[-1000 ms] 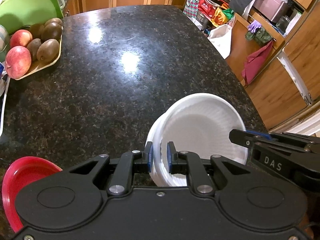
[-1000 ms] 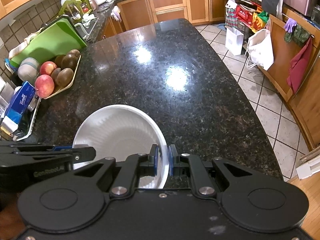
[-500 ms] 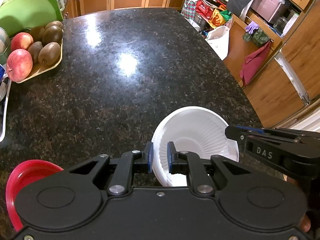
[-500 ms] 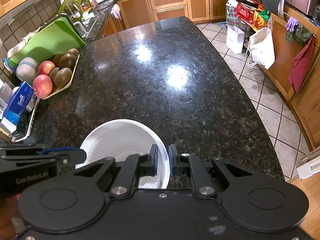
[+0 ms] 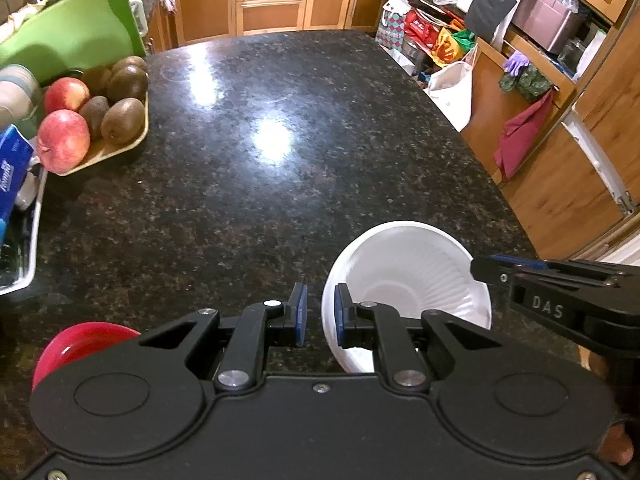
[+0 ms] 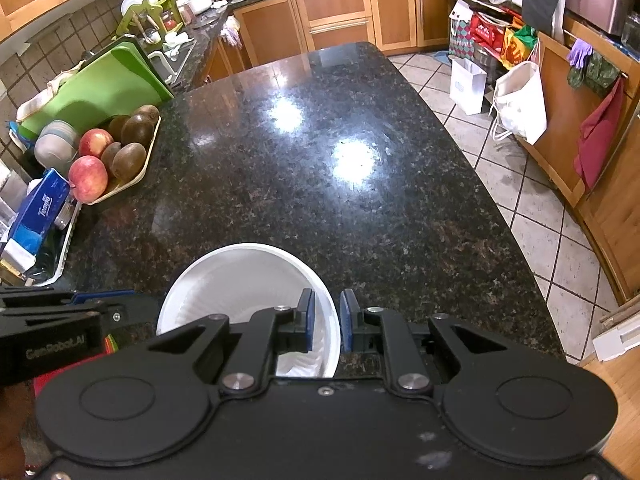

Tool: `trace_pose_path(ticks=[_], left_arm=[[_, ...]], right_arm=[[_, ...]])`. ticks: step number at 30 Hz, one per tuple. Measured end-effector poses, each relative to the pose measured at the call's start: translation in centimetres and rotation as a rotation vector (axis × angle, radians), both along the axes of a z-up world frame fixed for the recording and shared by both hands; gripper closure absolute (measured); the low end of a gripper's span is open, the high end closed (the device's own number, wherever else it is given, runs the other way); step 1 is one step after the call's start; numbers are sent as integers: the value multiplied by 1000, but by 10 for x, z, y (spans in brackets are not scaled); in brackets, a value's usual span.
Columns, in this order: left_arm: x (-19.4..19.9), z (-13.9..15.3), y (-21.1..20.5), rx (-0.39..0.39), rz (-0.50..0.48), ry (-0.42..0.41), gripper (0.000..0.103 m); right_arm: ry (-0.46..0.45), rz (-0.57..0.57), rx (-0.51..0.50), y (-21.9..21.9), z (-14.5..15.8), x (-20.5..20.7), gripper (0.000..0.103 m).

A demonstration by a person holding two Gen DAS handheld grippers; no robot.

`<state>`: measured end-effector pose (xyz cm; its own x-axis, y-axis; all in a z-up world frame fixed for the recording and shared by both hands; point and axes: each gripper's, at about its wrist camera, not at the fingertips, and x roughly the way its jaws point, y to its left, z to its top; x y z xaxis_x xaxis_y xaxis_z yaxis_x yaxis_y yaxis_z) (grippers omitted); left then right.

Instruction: Organize plates and bowls

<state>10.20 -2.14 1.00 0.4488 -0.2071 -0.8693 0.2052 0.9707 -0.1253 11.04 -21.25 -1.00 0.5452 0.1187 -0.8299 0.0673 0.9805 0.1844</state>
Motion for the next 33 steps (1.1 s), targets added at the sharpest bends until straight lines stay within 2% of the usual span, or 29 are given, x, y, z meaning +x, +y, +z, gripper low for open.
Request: trace_pose_path(ticks=[8,20,26,33], left_arm=[[-7,3,4,18,9,-20,83],[-22,-1,11,9,42,-11,78],[-30,-5,13,-4,54,0,78],[-40,-7,15,-11,68,-30,78]], right_arm=[[-28,-4,1,3,7,-9,86],[-72,-7,-2,5,16,-34,73],[-66,-10,2,4,12,-41,73],[-70,3,7,4,11,-47,73]])
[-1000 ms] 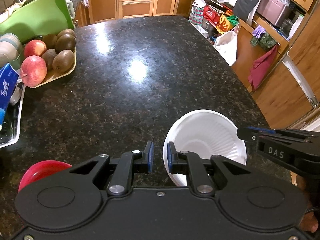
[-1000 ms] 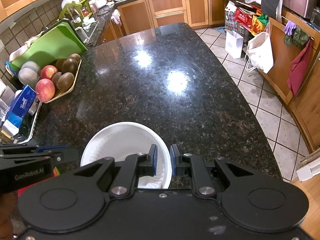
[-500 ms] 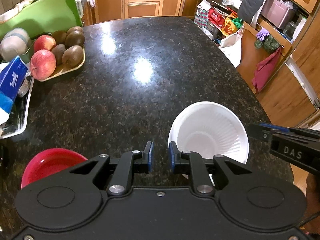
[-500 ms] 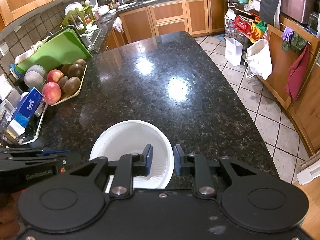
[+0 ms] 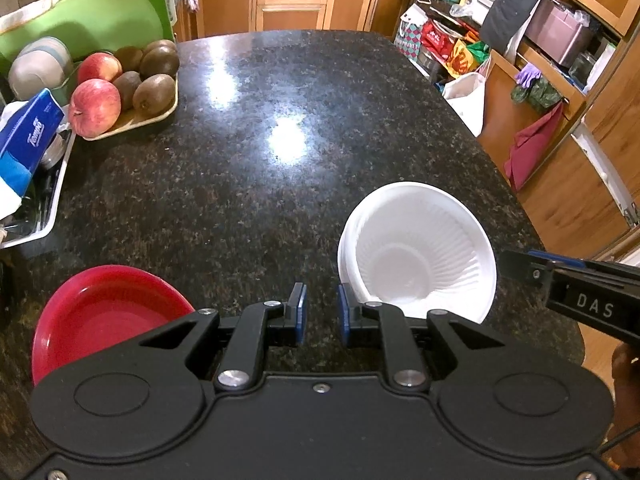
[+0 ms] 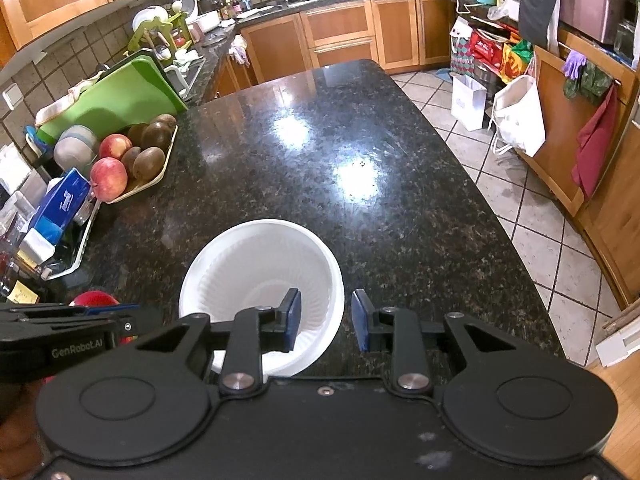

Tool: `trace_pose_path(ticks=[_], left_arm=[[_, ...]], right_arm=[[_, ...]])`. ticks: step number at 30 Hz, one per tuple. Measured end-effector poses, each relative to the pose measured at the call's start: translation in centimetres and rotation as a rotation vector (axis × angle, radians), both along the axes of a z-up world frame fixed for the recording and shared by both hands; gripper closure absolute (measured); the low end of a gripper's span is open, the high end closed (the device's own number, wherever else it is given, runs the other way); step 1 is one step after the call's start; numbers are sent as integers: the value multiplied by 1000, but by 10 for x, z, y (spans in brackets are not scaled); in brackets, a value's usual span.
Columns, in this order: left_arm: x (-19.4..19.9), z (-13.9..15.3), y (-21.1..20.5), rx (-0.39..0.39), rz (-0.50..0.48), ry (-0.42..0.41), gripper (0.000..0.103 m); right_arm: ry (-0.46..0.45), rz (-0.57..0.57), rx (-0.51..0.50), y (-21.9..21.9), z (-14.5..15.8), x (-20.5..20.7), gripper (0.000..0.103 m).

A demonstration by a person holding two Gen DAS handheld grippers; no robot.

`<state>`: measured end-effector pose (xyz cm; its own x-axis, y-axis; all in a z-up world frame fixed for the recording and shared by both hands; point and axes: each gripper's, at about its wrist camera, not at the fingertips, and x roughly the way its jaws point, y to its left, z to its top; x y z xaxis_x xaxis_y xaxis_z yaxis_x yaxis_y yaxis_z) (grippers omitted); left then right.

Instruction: Organize plates and bowls

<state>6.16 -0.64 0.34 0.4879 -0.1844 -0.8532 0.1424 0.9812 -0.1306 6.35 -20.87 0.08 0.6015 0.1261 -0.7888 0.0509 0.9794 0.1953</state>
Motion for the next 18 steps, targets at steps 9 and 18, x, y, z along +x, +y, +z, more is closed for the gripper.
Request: trace_pose_path(ticks=[9,18], left_arm=[[-8,2,0,47,20,-33,77],[-2,5,-3,66,50,-98,75]], right_arm=[[-64,35,-45,-6,2,-11,61],[-259,-14,-115,-12,6,-20,41]])
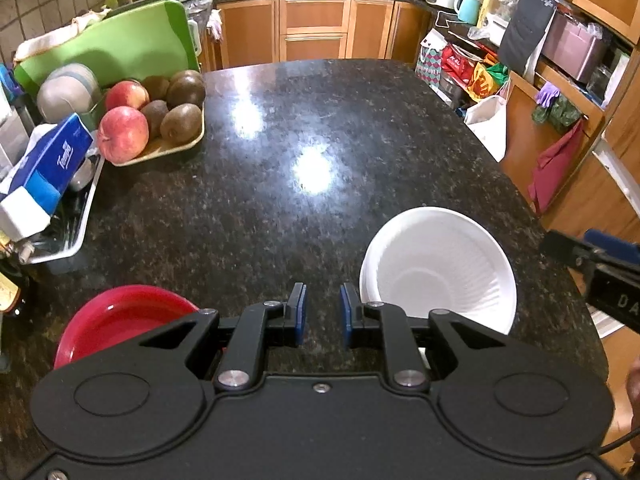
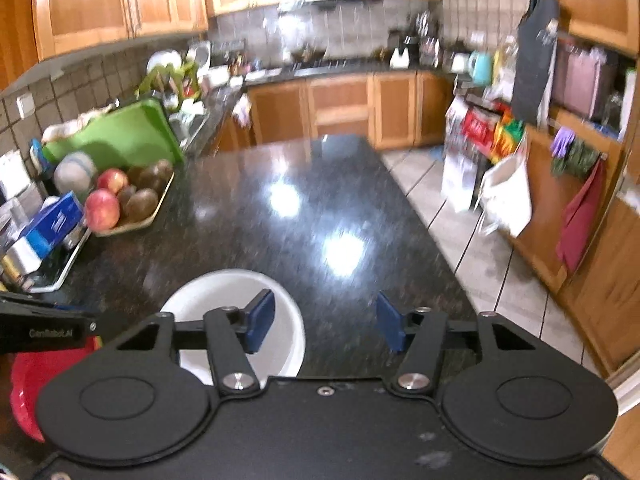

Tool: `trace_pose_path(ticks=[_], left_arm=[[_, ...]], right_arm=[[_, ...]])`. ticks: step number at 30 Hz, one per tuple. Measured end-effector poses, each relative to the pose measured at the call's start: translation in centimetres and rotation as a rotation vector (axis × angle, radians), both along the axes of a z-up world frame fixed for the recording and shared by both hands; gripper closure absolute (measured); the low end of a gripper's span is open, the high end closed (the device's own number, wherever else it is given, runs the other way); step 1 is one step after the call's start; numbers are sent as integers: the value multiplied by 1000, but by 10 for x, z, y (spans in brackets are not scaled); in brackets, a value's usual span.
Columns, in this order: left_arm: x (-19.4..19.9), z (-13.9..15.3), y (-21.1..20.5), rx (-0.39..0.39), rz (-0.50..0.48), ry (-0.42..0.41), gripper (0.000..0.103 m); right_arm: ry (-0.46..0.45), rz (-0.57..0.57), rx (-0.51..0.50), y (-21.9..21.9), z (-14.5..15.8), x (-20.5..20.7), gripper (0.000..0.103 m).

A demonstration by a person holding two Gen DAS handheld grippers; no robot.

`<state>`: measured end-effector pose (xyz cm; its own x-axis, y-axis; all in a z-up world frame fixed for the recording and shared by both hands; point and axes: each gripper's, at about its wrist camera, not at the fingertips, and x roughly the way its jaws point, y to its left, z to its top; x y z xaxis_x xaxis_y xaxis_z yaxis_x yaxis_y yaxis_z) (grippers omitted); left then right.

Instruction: Organize plates and bowls

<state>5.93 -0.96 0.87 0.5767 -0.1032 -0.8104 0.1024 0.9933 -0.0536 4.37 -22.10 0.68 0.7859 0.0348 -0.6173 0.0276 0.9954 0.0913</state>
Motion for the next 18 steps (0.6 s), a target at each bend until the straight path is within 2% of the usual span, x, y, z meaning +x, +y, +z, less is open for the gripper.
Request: trace_pose_path(ticks=[2,6,9,18], left_arm=[[3,-1,0,2,11,-1,74],[13,-8,1,0,59,51,74],[13,-11,0,-25,28,66,74],[13,-18,-7,-41,-31,78,75]], right_arm=[[-10,-4,-7,0,0,4,41],[86,21,25,-2,-8,22,43],[142,30,81,-6,-15,33,43],[217,79,109,-8,-30,51,44]])
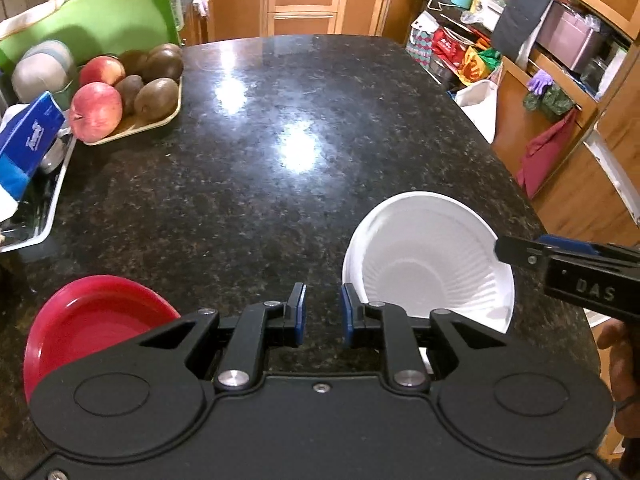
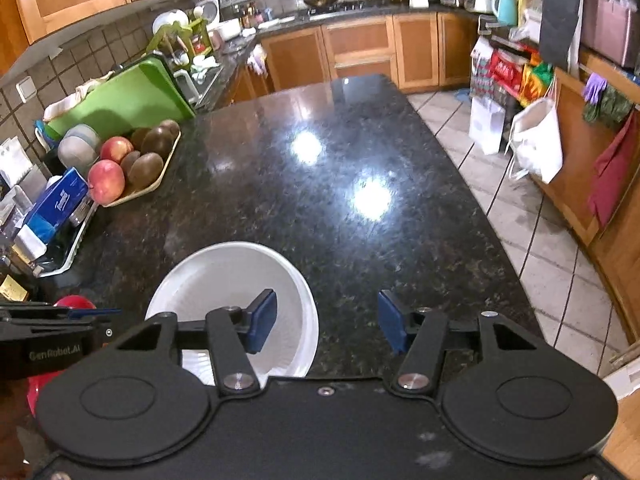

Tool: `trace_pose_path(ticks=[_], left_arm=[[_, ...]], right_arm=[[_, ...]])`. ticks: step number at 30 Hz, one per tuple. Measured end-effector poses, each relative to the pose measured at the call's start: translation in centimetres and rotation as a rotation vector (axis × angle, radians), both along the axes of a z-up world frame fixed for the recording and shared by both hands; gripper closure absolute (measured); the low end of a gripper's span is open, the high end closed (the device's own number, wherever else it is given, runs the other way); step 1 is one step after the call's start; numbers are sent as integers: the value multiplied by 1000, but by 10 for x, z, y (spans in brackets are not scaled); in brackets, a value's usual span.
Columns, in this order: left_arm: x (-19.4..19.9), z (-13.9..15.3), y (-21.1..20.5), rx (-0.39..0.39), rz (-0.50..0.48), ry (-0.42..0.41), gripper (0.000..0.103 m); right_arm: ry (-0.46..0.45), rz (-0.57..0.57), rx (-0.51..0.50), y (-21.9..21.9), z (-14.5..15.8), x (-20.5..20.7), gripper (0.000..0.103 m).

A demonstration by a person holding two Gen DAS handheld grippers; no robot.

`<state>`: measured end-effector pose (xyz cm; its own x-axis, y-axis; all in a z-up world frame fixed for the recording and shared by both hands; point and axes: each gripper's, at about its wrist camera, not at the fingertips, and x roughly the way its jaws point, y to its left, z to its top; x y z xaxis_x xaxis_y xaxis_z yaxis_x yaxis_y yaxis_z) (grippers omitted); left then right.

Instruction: Organize plates and bowls

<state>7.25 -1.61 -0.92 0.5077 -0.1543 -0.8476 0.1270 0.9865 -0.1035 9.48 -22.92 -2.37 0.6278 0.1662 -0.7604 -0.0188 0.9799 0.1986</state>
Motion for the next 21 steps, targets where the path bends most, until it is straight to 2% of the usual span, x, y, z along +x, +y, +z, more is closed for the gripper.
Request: trace_pose_path(ticks=[3,8,13,21], left_arm=[[2,-1,-4,7,-9,5,75],[6,-2,-1,-3,7,26,76],[2,16,5,-45,13,-21,76],[5,11,-6,-4,-12,-18,76]], right_arm=[[30,11,6,1,-7,4,48],[41,40,1,3,-13,7,48],[35,45,15,1,-7,7,48],[39,51,14,-1,-8,10,49]])
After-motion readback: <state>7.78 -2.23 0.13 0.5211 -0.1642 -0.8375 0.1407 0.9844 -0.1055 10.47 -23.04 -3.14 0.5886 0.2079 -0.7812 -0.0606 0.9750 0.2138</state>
